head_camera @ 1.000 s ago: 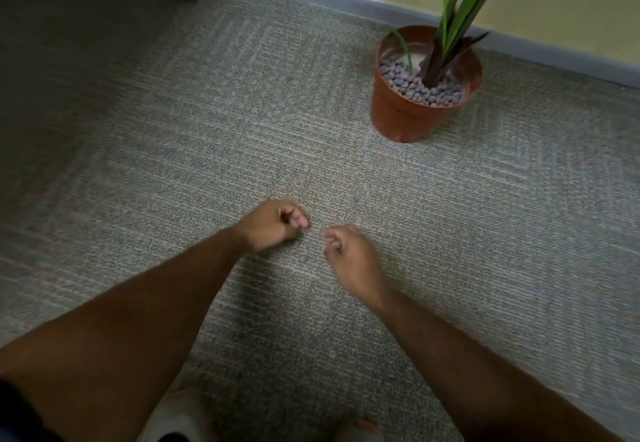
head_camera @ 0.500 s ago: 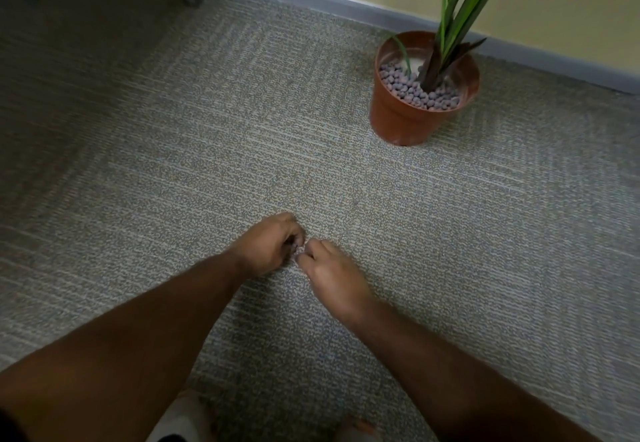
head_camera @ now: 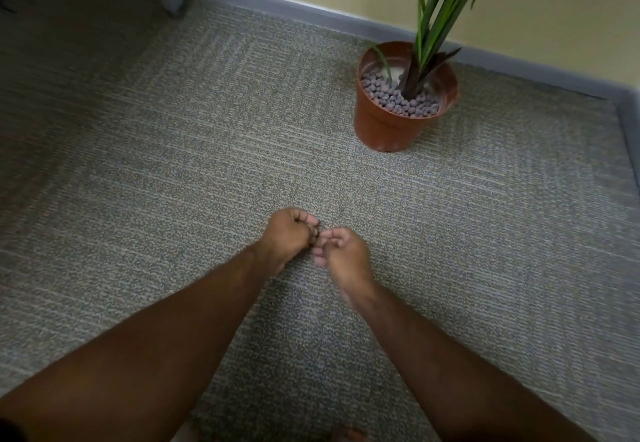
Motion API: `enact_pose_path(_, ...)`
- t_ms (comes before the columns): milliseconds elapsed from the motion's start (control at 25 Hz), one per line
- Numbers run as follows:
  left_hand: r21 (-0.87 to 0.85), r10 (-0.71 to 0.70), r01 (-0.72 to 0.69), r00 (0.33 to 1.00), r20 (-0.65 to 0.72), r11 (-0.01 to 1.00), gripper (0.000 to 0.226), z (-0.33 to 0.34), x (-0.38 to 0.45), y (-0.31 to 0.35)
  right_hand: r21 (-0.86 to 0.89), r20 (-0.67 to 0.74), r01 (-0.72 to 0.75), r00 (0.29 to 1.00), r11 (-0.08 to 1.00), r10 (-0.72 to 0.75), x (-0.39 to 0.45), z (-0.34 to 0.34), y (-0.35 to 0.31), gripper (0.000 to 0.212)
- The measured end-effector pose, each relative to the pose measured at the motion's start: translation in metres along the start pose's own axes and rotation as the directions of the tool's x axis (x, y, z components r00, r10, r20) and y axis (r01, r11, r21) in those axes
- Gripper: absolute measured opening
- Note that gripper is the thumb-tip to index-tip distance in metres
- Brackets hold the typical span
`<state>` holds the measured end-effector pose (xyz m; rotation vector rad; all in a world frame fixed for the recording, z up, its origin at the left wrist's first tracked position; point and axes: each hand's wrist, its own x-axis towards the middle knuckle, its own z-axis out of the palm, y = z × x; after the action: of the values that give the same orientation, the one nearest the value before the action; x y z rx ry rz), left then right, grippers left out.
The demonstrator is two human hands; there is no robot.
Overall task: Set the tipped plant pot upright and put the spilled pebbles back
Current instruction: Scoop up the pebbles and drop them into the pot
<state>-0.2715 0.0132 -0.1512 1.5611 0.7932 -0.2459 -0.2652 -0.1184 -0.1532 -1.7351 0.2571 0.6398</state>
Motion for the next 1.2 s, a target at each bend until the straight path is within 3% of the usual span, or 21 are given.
enact_pose_path(160, -0.312, -0.199, 0.205, 0.979, 0.050, 0.928, 0.028, 0.023, -0.005, 0.023, 0.451, -0.005, -0.158, 0.984, 0.878, 0.179, 0.005, -0.015, -0.018, 0.022)
enact_pose_path(280, -0.322, -0.225, 0.236, 0.972, 0.071, 0.917, 0.026, 0.038, -0.009, 0.044, 0.580, 0.031, -0.214, 0.970, 0.786, 0.241, 0.010, -0.026, -0.034, 0.031)
enact_pose_path(400, -0.252, -0.177, 0.185, 0.983, 0.057, 0.950, 0.027, 0.047, -0.007, 0.082, 0.611, 0.082, -0.219, 0.973, 0.761, 0.214, 0.012, -0.038, -0.062, 0.027)
enact_pose_path(520, -0.291, -0.123, 0.131, 0.991, 0.048, 0.948, 0.026, 0.051, -0.002, 0.134, 0.642, 0.084, -0.168, 0.985, 0.748, 0.149, 0.022, -0.054, -0.106, 0.022)
enact_pose_path(800, -0.399, 0.014, 0.030, 0.994, 0.108, 0.916, 0.030, 0.068, 0.009, 0.235, 0.685, -0.041, -0.007, 0.998, 0.729, 0.048, 0.061, -0.087, -0.206, 0.018)
enact_pose_path(960, -0.444, 0.034, 0.005, 0.996, 0.081, 0.896, 0.032, 0.077, 0.016, 0.258, 0.703, -0.097, 0.065, 0.995, 0.708, 0.005, 0.076, -0.088, -0.229, 0.020)
enact_pose_path(1080, -0.507, 0.071, 0.019, 0.985, 0.157, 0.862, 0.039, 0.076, 0.011, 0.263, 0.743, -0.057, 0.066, 0.998, 0.666, -0.036, 0.075, -0.088, -0.232, 0.024)
enact_pose_path(1200, -0.538, 0.104, 0.037, 0.968, 0.229, 0.842, 0.044, 0.077, 0.017, 0.260, 0.722, -0.027, 0.053, 0.998, 0.690, -0.048, 0.081, -0.090, -0.229, 0.028)
